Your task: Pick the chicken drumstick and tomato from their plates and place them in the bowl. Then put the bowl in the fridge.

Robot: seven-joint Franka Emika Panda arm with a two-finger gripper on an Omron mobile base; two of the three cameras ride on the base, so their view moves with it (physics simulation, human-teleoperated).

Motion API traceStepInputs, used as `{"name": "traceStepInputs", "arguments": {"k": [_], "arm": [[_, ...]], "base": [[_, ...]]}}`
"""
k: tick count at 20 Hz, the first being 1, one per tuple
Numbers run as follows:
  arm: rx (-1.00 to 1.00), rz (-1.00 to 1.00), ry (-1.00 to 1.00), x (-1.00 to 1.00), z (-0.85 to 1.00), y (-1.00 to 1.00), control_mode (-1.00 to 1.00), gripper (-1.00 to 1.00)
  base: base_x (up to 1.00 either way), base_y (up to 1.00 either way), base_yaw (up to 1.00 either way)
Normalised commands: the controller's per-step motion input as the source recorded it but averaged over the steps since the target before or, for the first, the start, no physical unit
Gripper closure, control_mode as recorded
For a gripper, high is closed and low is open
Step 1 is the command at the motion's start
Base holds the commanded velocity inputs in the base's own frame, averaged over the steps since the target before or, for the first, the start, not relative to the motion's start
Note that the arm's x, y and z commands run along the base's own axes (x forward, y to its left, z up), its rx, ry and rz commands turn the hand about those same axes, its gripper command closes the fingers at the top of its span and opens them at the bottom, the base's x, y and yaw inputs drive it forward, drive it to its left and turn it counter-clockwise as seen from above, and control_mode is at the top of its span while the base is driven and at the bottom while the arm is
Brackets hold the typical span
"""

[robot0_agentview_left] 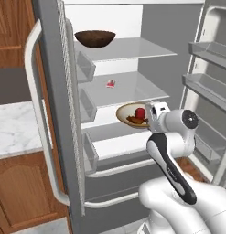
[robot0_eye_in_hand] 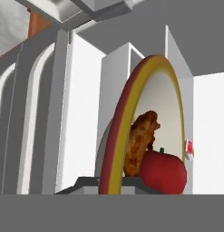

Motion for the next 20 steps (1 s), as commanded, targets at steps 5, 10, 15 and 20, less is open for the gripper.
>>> {"name": "traceStepInputs", "arguments": {"k": [5,10,15,20], "arm": [[0.0,0.0,0.0,0.0,0.0,0.0,1.0,1.0],[0.0,0.0,0.0,0.0,0.0,0.0,1.0,1.0],[0.0,0.0,0.0,0.0,0.0,0.0,1.0,1.0],[0.0,0.0,0.0,0.0,0.0,0.0,1.0,1.0]], "base": [[0.4,0.03,0.07],[0.44,-0.01,0.0],[0.38,0.0,0.0],[0.39,0.04,0.0]]}}
